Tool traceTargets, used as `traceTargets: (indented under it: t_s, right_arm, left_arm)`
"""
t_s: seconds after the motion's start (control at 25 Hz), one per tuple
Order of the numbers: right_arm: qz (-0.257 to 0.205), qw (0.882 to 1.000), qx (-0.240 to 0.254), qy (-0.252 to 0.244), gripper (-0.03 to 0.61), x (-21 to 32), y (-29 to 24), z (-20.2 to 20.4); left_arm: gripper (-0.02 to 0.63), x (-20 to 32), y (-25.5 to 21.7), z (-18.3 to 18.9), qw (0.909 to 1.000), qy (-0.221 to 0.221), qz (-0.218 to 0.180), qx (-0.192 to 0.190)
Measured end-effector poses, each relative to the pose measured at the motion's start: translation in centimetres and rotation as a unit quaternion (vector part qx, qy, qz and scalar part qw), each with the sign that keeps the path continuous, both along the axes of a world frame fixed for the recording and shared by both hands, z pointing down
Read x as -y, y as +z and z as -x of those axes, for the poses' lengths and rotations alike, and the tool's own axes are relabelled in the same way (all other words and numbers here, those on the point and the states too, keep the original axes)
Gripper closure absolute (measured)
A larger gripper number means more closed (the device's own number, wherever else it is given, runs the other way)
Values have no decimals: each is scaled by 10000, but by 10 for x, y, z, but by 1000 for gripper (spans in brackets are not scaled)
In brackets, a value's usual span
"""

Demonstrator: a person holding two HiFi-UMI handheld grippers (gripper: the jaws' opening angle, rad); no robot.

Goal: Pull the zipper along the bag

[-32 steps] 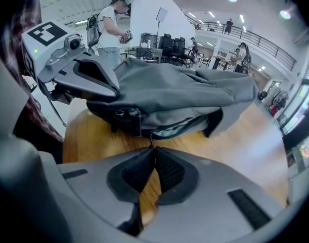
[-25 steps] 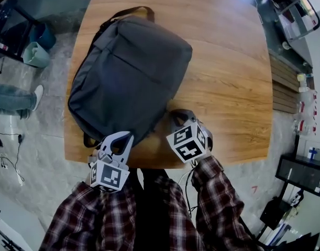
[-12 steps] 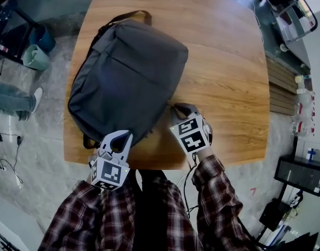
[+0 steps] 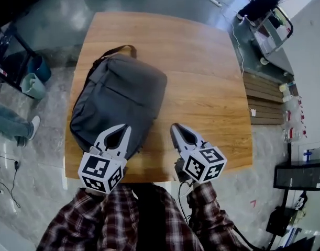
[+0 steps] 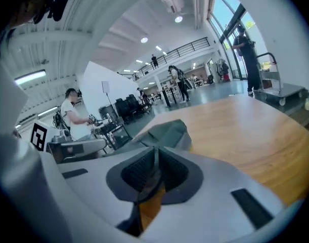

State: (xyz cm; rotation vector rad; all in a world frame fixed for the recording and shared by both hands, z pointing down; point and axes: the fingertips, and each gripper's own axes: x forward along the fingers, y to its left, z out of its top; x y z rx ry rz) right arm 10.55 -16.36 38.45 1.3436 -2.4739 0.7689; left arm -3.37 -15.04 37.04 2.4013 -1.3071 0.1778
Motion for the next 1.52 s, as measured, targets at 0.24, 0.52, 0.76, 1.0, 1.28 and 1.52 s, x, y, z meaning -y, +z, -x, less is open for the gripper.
traceTargets:
  t_s: [0.24,0.52,0.76,1.0,1.28,1.52]
  right_arm:
    - [-1229,9922,-189,6,558,-8,-100,21]
    - [-2192,9743,-508,23,558,-18,-169,39]
    - [-2444,9670,-717,-62,563,-28,-189,46]
    - [-2333,9703,-619,-141,566,-22,-183,51]
    - [-2168,9740,-608,-232,568,-18,-171,55]
    - [-2105,9751,-614,-335,568,-16,-168,62]
  left_arm:
    - [603,5,-114,-32,9960,-30,-857,-239]
    - [603,-2,-173,-52,9898,146,-1407,-158]
    - [603,-6,-177,-49,9896,84,-1433,-74]
    - [603,-2,-169,-48,9905,87,-1374,76]
    - [603,2,-163,-45,9912,42,-1322,88]
    - [603,4,-164,-42,9911,60,-1324,131]
